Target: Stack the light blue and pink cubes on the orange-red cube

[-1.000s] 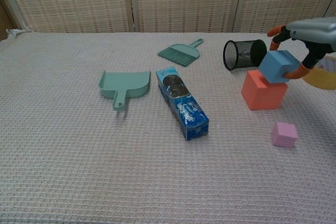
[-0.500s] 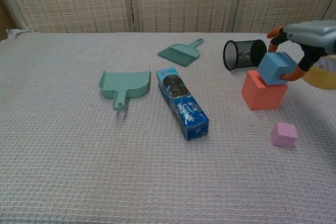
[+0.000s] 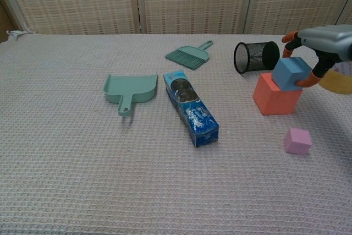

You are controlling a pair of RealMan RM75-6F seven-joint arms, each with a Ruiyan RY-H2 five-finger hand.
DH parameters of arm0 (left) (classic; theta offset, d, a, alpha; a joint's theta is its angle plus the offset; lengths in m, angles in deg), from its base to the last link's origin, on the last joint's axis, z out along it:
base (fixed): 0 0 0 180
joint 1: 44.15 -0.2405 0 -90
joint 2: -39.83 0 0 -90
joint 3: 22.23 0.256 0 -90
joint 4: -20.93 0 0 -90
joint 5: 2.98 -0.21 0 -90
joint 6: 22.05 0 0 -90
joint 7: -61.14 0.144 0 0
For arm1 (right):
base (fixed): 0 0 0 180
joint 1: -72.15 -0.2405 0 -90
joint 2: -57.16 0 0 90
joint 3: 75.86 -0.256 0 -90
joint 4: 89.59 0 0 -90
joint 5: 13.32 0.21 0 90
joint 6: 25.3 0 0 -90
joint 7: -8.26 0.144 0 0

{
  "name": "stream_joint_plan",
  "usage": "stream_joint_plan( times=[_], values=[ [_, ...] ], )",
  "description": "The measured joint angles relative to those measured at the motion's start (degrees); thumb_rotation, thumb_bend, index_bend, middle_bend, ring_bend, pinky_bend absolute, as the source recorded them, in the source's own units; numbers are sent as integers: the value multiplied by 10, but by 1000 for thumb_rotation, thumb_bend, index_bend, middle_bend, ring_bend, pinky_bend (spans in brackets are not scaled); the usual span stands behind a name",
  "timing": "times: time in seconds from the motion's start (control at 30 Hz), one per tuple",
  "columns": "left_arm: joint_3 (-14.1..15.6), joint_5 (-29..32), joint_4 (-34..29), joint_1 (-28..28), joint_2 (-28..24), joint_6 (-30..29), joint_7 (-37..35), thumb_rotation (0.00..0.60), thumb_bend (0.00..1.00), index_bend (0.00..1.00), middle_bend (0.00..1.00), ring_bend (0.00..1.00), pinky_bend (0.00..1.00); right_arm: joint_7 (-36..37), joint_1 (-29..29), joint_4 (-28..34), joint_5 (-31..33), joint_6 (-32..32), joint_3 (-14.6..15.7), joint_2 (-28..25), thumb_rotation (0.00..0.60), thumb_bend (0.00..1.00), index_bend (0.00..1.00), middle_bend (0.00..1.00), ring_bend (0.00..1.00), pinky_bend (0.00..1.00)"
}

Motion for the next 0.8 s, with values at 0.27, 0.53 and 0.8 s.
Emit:
stream_joint_plan(
  times=[0.27,0.53,0.8],
  values=[
    [1,-2,0,-1,-1,-2,-3,600,468,0,1,0,149,9,0,-2,-3,-5,-2,2,600,187,480,22,0,149],
    [-1,1,1,1,-3,0,-8,600,468,0,1,0,149,16,-2,9,5,0,-7,-3,600,187,481,22,0,149],
    [-2,3,2,1,-5,1,-14,600,468,0,2,0,149,10,-8,-1,12,-4,-6,10,600,187,480,22,0,153]
  ],
)
